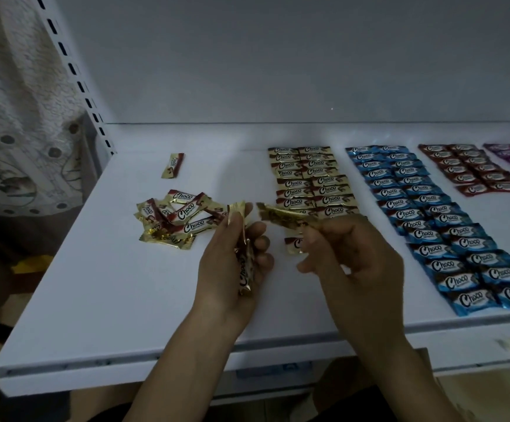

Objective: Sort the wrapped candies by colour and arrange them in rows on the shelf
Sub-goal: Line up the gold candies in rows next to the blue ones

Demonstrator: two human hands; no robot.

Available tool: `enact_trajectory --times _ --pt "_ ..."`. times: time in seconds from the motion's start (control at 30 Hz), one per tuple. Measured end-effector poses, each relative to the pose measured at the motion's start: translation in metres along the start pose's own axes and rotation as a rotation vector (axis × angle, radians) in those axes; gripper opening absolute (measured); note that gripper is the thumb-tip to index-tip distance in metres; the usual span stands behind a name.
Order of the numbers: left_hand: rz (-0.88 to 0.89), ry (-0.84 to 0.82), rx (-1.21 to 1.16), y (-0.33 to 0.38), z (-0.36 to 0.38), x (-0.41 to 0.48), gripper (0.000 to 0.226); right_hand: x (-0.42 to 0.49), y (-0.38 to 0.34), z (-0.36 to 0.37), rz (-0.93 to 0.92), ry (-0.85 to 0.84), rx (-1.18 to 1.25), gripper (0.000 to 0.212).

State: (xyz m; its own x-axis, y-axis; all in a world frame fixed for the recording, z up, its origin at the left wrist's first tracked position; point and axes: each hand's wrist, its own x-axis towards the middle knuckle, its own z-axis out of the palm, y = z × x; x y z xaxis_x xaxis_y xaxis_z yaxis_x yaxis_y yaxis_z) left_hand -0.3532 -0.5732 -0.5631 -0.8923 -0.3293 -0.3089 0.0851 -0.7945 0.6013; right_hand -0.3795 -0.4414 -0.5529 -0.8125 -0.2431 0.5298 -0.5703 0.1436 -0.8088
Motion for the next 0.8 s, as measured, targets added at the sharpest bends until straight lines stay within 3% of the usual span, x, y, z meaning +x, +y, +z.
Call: enact_trajectory --times 0.4,0.5,0.6,0.8 --pt "0.085 -0.043 0.036 -0.002 0.0 -0.004 0.025 -0.025 0.036 -0.009 -0.468 0.073 -0.524 0.009" --pt "0.107 -0.063 0.054 -0.003 0.0 -0.005 0.025 -0.034 0.041 -0.014 -0.612 -0.007 -0.659 0.013" --pt "0.146 -0.079 0.116 -0.004 0.0 -0.006 0.025 -0.042 0.04 -0.014 -0.583 -0.147 -0.707 0.005" --pt "0.171 -0.085 0.183 -0.005 0.0 -0.008 0.025 -0.039 0.032 -0.02 -0.373 -0.303 -0.56 0.019"
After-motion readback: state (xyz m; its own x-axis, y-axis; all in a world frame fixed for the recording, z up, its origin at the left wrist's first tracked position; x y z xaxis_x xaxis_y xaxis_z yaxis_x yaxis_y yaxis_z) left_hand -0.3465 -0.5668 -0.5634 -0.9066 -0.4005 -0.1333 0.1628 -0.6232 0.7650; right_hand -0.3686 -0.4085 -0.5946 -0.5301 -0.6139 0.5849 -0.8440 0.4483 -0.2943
